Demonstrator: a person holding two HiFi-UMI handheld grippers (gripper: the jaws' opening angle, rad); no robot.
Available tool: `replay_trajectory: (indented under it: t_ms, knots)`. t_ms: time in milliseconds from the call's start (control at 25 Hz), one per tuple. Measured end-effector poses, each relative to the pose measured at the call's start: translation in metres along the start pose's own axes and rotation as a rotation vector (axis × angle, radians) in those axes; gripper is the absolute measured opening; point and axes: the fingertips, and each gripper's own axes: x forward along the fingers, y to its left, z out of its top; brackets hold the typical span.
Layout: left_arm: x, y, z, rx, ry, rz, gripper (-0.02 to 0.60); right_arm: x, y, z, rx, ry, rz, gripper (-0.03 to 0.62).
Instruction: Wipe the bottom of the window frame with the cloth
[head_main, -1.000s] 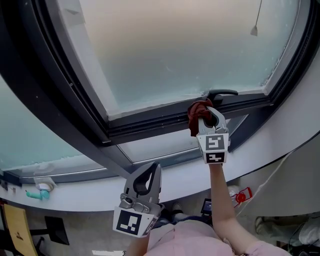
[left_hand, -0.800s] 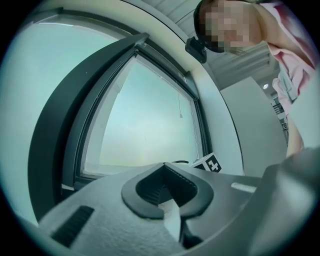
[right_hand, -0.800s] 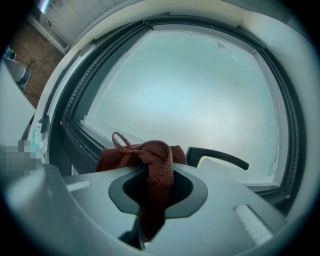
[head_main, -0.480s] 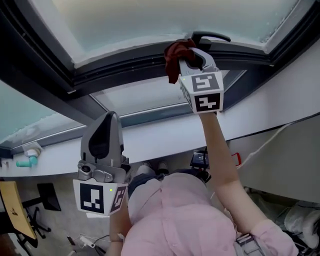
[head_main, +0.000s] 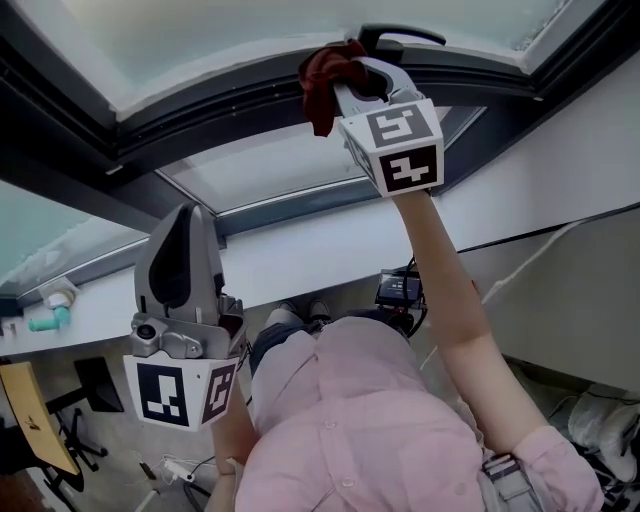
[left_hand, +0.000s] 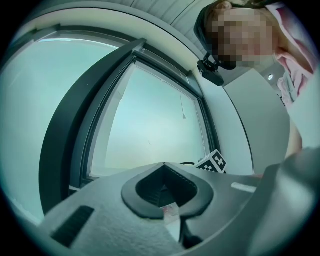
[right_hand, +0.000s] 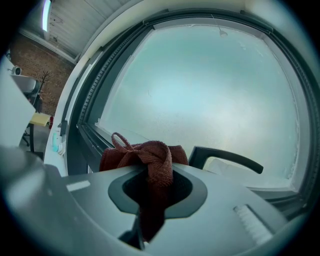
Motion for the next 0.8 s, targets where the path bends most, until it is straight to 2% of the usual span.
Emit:
replay_trajectory:
  t_ms: [440,800]
  knots:
    - [-0.010,-0.005,0.000,-0.004,-0.005,-0.035,-0.002,0.001,0.001,-0.002,0.008,0.004,0.026,0.057]
    - [-0.025,-0.001,0.007,-0.018,-0.020,-0.029,-0.002,0.001,-0.001,-0.002,0.004,-0.001,-0.004,0.057]
